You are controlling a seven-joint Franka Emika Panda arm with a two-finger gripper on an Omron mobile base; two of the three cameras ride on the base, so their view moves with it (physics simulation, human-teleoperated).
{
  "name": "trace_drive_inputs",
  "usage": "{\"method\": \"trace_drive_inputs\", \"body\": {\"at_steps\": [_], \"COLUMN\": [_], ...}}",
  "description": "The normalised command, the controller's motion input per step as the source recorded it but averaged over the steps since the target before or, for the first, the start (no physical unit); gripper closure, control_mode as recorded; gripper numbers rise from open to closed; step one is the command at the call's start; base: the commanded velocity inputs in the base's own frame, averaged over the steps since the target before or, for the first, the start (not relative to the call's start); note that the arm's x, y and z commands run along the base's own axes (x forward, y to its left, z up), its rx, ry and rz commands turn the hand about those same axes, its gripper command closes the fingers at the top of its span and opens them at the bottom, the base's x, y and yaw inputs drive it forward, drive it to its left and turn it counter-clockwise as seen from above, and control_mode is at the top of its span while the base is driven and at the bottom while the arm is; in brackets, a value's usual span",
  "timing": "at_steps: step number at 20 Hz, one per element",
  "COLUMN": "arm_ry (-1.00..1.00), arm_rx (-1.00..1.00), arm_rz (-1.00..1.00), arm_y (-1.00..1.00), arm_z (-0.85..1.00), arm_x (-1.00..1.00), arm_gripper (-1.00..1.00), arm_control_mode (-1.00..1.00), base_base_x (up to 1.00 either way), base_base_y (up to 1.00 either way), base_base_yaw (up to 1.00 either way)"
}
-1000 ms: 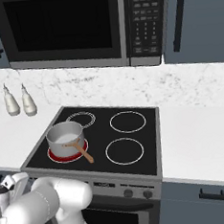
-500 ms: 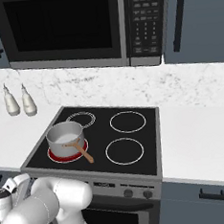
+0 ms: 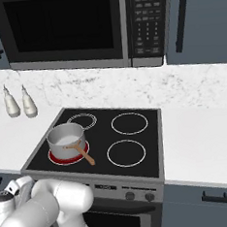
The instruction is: Turn off the front left burner of the stove.
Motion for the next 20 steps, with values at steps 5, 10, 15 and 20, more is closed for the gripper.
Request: {"method": "trace_drive_inputs", "body": {"at_steps": [5, 10, 15, 20], "arm_ry": [0.00, -0.04, -0.02, 0.00], "arm_rx": [0.00, 0.00, 0.00, 0.00], "arm_rz": [0.00, 0.00, 0.00, 0.00], "arm_y": [0.00, 0.01, 0.05, 0.03], "arm_z": [-0.21, -0.14, -0.02, 0.00], "arm_x": [0.01, 0.06, 0.16, 0.04], "arm_gripper": [-1.00, -1.00, -1.00, -1.00], "arm_control_mode": [-1.00, -1.00, -1.00, -1.00], "base_base_x": [0.00, 0.00, 0.00, 0.00], "base_base_y": [0.00, 0.00, 0.00, 0.00], "base_base_yaw": [0.00, 0.00, 0.00, 0.00]}}
